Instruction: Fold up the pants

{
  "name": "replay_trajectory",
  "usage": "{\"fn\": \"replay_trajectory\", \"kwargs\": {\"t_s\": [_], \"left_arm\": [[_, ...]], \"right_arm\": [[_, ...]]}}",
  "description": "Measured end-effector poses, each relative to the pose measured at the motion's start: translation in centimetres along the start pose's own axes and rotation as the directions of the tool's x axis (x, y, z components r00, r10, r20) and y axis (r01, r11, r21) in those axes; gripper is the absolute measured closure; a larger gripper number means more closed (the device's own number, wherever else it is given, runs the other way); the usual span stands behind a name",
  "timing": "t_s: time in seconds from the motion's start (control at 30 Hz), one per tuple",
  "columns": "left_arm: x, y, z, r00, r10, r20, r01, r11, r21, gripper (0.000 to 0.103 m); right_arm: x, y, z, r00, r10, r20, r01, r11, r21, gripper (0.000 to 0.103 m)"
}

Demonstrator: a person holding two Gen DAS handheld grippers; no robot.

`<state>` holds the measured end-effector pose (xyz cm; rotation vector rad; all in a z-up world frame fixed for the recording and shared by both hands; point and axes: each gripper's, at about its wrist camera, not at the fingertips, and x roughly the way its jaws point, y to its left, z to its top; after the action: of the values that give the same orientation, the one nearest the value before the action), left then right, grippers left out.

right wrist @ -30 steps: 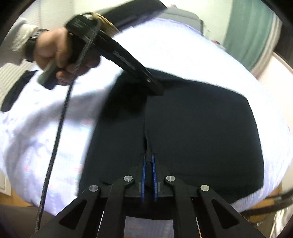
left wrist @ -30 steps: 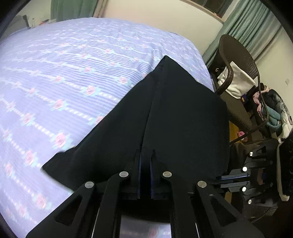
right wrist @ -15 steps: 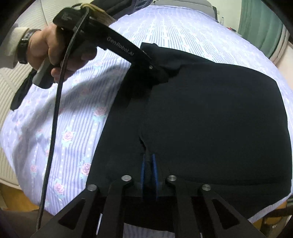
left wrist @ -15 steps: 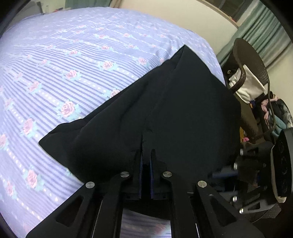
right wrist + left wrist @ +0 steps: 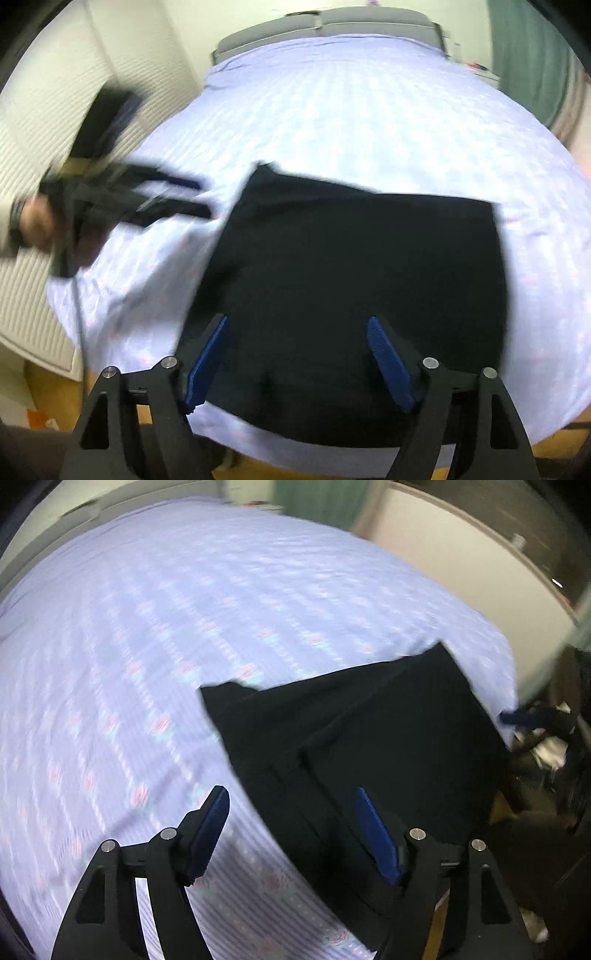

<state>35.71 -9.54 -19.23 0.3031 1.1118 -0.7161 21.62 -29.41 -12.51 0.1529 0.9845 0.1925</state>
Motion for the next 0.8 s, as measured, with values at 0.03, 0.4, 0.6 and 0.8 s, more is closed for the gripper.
{"fn": "replay_trajectory", "kwargs": {"t_s": [0.03,0.4,0.6,0.8], "left_arm": [[0.3,-0.1,-0.3,1.0,0.018,-0.001,-0.018,0.999,-0.031,0.032],[4.8,-2.3,-1.4,0.992,0.125,-0.019,-0.125,0.949,-0.289,0.032],[6.1,-1.8,-2.5,0.989,0.144,-0.045,-0.151,0.937,-0.315,0.027],[6.1,-0.8,-2.7,0.983,0.175,-0.047,-0.18,0.911,-0.37,0.019]], "right_arm": [[-0.1,-1.6,0.3,1.0,-0.001,0.0,0.001,1.0,0.018,0.022],[3.9,-14.9,4.1,0.993,0.105,-0.054,-0.098,0.988,0.116,0.022],[7.2,-15.0,2.5,0.966,0.233,-0.112,-0.207,0.957,0.203,0.022],[9.3,-14.6,1.6,0.939,0.314,-0.137,-0.274,0.929,0.25,0.021]]}}
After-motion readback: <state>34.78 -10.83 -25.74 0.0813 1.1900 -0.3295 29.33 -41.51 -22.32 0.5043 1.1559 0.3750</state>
